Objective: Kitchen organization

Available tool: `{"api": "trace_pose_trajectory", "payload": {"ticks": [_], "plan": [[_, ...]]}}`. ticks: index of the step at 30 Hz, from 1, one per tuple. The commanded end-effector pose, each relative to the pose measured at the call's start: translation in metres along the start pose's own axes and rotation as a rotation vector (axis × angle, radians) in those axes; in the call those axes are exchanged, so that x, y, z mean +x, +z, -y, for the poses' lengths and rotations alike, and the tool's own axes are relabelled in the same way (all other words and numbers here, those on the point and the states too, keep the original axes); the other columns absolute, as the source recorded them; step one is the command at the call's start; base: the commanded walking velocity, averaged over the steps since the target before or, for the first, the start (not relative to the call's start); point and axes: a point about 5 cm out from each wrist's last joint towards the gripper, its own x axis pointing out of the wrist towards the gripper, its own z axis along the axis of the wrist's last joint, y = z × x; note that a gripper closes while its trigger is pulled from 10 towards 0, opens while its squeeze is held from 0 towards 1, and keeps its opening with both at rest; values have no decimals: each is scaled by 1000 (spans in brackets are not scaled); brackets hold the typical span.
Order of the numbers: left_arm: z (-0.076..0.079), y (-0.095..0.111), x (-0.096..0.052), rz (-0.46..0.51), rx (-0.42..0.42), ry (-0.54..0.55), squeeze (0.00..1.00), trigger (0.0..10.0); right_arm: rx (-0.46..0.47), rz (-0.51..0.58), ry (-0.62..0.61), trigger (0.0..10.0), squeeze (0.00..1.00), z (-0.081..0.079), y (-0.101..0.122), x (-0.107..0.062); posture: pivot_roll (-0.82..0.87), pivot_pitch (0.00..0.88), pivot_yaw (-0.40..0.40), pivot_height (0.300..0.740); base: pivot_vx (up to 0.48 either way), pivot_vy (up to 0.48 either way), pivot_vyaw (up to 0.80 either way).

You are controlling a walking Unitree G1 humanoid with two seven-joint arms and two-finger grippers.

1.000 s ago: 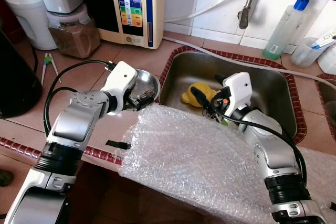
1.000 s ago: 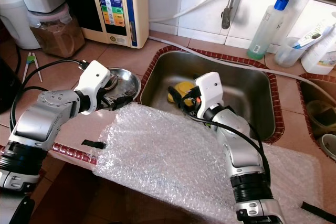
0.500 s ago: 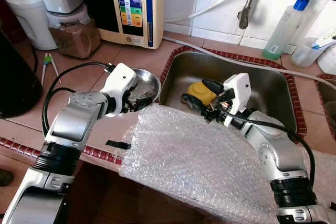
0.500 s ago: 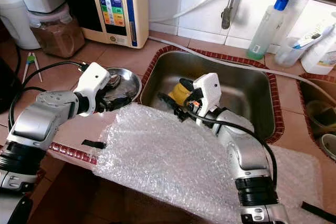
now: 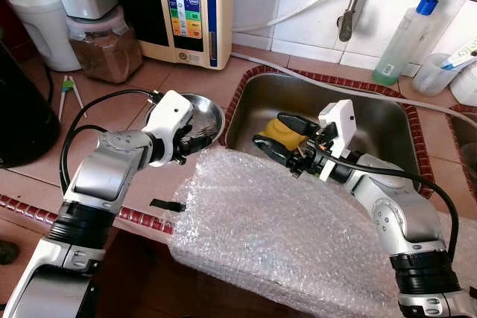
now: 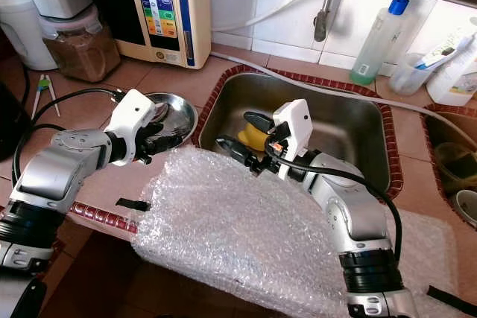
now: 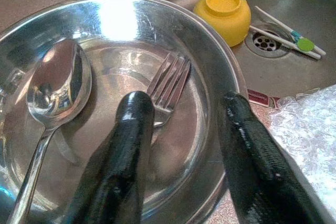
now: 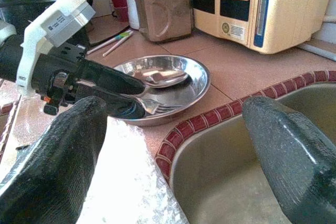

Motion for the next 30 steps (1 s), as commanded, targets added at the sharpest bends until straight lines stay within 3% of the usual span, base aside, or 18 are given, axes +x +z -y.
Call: {"api": "trace_pose_trajectory", "payload": {"ticks": [1,22,28,30], "plan": [[-2,-7,1,-35,-8,17,0,0,-8,-4,27,10000,0,-4,2,-1,-21,98,-31,740,0,0,0],[-16,-10,2,-47,-10,135,0,0,-18,-13,20,10000,0,-1,2,1,-17,92,-32,740,0,0,0],[-22,-4,0,-19,-17,186,0,0,-24,-15,11,10000,0,0,2,1,-16,92,-32,740,0,0,0],[-30,4,-1,44,-53,258,0,0,-32,-14,-2,10000,0,1,2,2,-14,91,-34,740,0,0,0]]}}
